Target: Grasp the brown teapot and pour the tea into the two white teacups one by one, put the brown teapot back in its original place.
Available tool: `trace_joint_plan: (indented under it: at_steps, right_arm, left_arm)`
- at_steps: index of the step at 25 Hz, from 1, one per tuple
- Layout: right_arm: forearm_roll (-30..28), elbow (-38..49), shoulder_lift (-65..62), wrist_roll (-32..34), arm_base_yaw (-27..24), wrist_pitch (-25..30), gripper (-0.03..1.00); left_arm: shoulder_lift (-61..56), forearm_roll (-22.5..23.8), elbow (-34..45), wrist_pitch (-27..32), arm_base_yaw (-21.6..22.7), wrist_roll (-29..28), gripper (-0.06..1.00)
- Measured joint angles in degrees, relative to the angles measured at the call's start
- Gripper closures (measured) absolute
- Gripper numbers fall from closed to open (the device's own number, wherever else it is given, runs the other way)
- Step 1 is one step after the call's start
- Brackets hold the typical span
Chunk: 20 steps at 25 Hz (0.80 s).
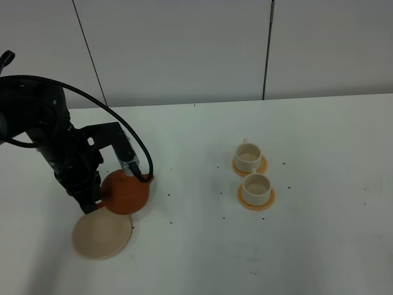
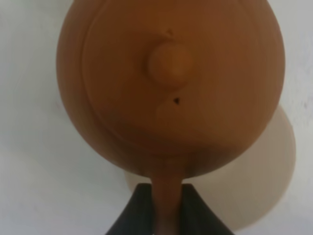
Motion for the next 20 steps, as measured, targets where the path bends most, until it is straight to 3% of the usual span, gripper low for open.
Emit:
trace_joint_plan:
  at_steps: [20]
  right_arm:
    - [0.0, 0.0, 0.0, 0.0, 0.0, 0.0, 0.73]
  left_arm:
    - [0.0, -2.85, 0.0, -6.25, 0.0, -2.23, 0.78]
